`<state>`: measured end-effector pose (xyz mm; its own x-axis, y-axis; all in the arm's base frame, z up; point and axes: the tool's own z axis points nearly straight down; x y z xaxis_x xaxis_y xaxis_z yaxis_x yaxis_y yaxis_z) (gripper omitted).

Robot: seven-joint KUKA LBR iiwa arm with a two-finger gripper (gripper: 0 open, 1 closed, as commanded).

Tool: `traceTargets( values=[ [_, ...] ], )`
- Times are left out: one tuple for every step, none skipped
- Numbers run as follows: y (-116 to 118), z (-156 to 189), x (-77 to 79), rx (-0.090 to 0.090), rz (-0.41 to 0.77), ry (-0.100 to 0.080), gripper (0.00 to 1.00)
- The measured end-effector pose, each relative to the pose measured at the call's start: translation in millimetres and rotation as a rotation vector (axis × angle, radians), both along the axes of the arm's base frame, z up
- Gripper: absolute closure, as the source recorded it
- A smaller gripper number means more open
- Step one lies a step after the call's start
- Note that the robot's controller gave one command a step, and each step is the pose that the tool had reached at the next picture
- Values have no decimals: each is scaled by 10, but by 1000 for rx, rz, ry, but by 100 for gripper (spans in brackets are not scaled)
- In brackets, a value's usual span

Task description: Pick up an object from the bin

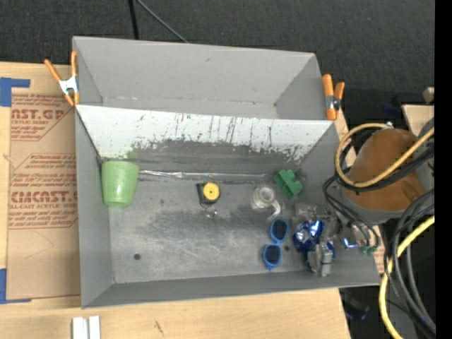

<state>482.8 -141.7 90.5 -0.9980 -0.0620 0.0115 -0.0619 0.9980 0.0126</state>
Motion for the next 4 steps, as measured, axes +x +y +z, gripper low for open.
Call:
traceTargets(
  values=[
    [29,53,55,1,7,-18,100],
    [-20,666,491,-14,25,-23,100],
    [-19,624,457,-11,23,-13,0],
    [537,-212,156,-6,557,-11,0]
  ],
)
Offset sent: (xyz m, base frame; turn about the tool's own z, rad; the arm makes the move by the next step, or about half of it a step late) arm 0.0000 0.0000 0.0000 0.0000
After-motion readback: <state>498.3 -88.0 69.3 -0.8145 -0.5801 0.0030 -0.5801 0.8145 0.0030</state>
